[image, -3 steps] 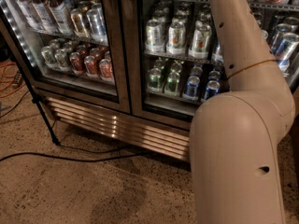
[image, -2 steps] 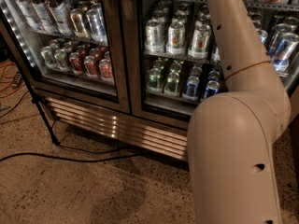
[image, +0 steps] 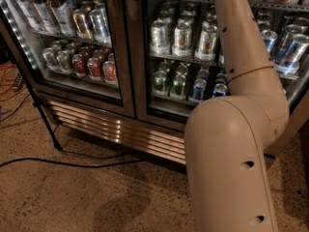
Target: Open right fridge door
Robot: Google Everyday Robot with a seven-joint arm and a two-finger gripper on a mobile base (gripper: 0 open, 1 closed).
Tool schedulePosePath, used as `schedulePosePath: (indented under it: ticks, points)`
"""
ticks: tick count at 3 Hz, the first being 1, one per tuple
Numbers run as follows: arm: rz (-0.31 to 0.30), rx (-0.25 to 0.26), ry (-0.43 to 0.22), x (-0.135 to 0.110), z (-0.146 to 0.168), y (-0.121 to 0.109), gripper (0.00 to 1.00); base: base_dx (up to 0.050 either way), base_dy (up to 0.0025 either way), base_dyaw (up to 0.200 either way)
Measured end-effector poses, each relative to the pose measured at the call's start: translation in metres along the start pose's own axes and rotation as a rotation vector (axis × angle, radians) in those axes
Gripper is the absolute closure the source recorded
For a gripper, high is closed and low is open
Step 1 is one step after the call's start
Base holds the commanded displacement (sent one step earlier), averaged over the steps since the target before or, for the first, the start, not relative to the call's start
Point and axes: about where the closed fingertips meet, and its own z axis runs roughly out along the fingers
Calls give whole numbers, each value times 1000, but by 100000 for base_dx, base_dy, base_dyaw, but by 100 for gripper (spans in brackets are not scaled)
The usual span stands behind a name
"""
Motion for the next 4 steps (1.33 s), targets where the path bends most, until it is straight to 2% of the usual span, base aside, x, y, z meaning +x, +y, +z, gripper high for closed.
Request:
schedulePosePath:
  ticks: [1,2,4]
  points:
    - [0,0,0,1,-6,-6,89,0,0,0]
    - [0,0,0,4,-10,-11,100,0,0,0]
    - [0,2,-1,12,-14,-15,100,0,0,0]
